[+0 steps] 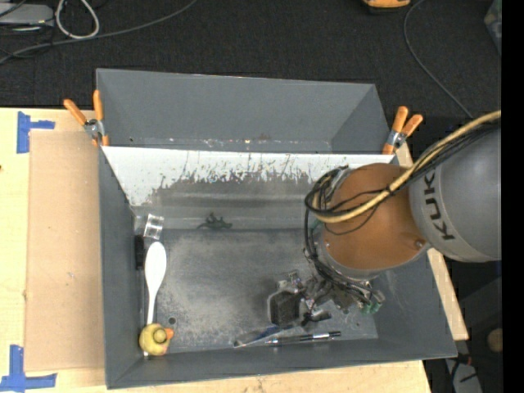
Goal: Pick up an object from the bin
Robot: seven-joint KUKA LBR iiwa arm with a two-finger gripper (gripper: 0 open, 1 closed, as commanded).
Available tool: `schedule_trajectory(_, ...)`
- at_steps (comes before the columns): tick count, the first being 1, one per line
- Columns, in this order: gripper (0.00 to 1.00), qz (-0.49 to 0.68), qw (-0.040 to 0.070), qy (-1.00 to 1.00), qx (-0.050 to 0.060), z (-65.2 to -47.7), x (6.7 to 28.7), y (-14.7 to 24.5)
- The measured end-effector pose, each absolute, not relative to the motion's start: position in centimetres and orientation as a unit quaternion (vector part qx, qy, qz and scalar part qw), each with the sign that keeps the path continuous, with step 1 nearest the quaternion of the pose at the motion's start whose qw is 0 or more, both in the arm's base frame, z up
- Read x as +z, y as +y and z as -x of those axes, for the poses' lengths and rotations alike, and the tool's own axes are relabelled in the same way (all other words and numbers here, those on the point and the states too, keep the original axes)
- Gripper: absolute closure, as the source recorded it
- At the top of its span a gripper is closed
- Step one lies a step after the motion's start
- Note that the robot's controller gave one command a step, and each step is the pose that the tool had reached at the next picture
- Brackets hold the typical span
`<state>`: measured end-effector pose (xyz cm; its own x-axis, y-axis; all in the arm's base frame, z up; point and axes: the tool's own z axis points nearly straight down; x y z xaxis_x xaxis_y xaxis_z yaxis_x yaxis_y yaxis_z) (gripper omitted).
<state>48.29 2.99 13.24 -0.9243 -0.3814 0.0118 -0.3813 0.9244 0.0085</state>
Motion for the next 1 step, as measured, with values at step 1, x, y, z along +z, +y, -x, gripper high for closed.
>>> schedule_trajectory(1, 1.0, -0.194, 0.002, -0.981, -0.002, -48.51, 16.8, 3.01)
